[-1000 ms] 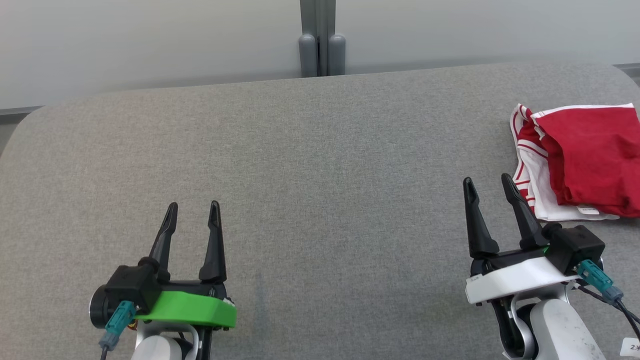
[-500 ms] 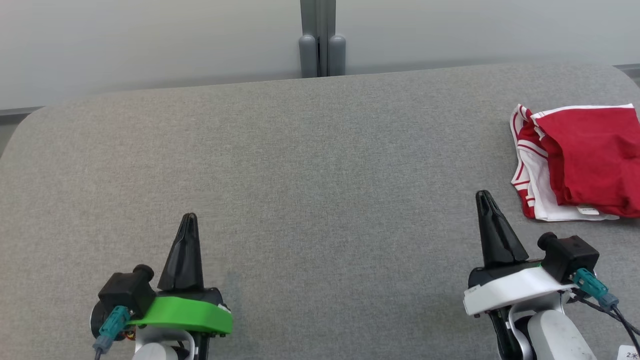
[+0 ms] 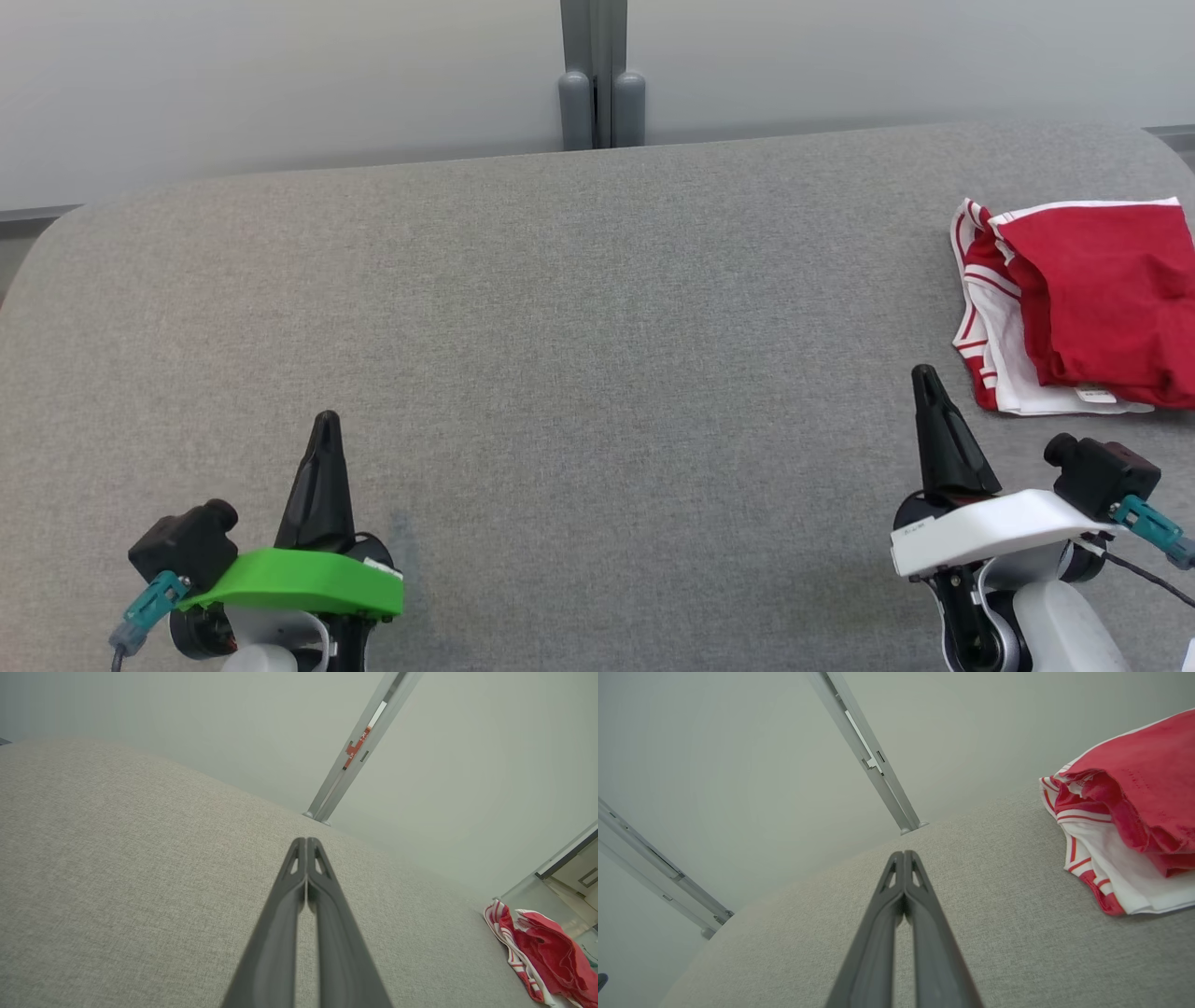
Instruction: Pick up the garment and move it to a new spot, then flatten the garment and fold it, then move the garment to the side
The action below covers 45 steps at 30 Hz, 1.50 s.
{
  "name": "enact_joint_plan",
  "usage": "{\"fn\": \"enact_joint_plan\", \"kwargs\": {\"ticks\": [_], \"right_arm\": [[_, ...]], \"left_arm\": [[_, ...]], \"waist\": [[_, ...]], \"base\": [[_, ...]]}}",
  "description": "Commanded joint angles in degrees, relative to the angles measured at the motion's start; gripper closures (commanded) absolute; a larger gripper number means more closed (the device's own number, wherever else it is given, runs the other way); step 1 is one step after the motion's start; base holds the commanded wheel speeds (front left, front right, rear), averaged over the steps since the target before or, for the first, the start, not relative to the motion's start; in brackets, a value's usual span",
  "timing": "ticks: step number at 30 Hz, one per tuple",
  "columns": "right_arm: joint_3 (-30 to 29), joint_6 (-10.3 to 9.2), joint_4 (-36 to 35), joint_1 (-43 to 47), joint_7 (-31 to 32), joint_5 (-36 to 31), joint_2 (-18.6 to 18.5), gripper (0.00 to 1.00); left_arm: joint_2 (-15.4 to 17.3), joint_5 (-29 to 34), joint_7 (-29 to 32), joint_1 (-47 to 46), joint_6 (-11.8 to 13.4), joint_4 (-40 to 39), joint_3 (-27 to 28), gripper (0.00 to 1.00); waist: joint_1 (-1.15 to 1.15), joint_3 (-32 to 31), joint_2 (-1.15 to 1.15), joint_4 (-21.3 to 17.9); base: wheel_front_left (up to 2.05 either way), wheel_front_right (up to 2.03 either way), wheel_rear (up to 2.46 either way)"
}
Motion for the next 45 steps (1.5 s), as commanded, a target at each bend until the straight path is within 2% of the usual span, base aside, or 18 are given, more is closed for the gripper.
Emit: {"fn": "enact_joint_plan", "kwargs": {"ticks": [1, 22, 45], "right_arm": [[-0.36, 0.01, -0.53, -1.12, 0.43, 2.4, -0.5, 1.0], [-2.07, 0.01, 0.83, -1.21, 4.5, 20.0, -1.13, 1.0], [-3.95, 0.02, 2.06, -1.28, 8.36, 34.87, -1.38, 1.0]], "left_arm": [[0.53, -2.27, 0.43, -0.98, -0.46, -0.54, 0.57, 1.0], [1.07, -18.77, 4.63, -1.46, -1.64, 0.61, 3.21, 1.0], [1.25, -32.73, 8.52, -1.82, -2.64, 1.6, 5.87, 1.0]], "waist": [[0.0, -0.05, 0.0, 0.0], [0.0, -0.76, 0.0, -0.03], [0.0, -1.53, 0.0, -0.06]], "base": [[0.0, 0.0, 0.0], [0.0, 0.0, 0.0], [0.0, 0.0, 0.0]]}}
